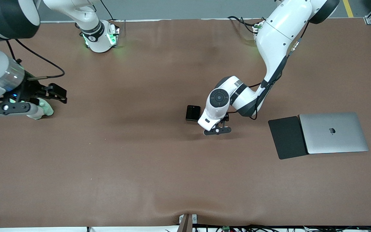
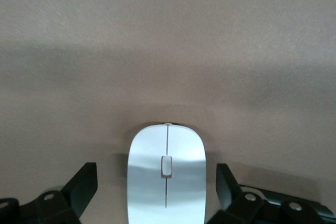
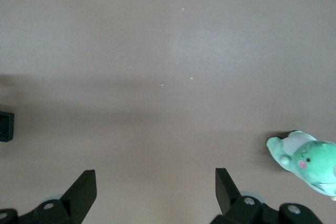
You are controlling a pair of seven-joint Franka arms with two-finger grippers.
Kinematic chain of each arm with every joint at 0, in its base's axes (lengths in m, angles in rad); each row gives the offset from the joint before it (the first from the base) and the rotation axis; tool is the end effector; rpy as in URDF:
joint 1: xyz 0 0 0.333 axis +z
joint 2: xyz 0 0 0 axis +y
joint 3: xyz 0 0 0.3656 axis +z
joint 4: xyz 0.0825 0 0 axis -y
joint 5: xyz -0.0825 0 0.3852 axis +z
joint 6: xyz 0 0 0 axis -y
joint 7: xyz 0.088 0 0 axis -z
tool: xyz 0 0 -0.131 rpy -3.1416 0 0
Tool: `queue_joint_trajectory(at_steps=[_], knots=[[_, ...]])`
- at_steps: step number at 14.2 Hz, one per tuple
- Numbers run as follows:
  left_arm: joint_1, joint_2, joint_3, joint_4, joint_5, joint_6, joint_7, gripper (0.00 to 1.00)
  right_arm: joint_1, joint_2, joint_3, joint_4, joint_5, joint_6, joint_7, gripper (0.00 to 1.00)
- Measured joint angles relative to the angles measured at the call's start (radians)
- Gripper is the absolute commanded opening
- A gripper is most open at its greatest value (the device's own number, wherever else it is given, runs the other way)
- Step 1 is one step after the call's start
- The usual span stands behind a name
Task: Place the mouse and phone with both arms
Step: 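Close the left gripper on the mouse while the right gripper reaches out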
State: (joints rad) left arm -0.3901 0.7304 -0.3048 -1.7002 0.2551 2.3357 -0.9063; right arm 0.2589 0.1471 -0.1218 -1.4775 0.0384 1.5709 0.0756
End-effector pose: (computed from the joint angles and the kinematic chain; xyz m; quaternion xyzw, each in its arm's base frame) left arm 0.5569 -0.4227 0.1917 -0.9984 -0.0484 0.0269 0.0096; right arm 0.5977 0.0933 0.6093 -0.9991 -0.0306 0.0272 0.0074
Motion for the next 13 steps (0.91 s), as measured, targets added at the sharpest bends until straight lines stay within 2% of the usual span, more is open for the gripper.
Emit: queue_joint_trajectory(at_steps=[7,9,13], knots=[[-0.003,0.007,0.000,-0.001,0.000,0.004,-0.007,1.00,0.033,0.088,0.000,-0.009,0.069,0.098,0.004,1.00],[-0.003,0.007,0.000,-0.003,0.000,0.004,-0.010,0.86,0.058,0.119,0.001,-0.026,0.089,0.157,0.018,1.00],[-0.005,0.008,0.000,-0.008,0.000,0.004,-0.011,0.67,0.131,0.163,0.001,-0.067,0.095,0.237,0.083,1.00]])
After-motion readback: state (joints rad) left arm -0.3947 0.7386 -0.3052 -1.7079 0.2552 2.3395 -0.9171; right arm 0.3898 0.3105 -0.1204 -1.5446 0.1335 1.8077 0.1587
